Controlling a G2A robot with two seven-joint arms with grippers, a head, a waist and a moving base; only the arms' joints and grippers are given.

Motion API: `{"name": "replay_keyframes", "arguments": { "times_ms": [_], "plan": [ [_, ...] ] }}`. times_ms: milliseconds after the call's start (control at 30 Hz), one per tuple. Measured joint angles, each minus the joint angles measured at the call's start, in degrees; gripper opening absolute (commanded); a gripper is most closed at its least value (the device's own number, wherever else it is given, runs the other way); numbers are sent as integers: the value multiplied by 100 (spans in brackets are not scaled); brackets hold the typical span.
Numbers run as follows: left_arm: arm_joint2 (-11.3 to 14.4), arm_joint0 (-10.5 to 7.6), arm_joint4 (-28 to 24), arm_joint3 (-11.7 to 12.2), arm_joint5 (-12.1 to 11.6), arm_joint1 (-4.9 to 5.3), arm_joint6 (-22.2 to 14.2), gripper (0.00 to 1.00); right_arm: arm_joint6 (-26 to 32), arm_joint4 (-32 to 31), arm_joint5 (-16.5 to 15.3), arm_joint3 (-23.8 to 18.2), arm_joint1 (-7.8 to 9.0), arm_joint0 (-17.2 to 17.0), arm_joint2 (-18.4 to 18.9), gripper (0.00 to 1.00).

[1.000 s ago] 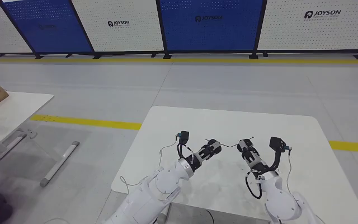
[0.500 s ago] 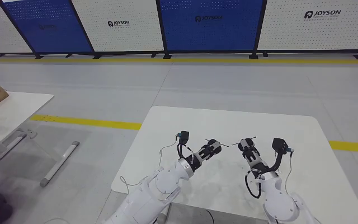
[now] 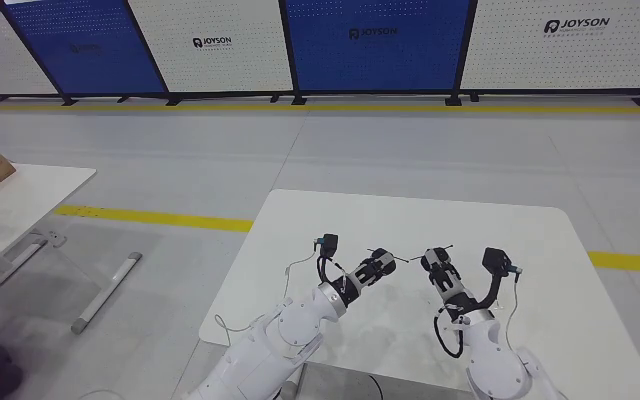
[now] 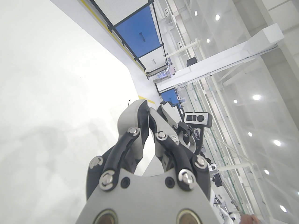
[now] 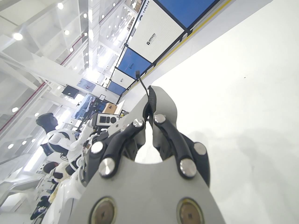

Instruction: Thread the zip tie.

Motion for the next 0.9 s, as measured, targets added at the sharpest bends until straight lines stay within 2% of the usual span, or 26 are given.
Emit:
{"name": "replay_keyframes", "arguments": {
  "times_ms": [900],
  "plan": [
    [0,0,0,0,0,0,0,0,42,-153,72,152,-137,-22,-50,0]
  ]
}}
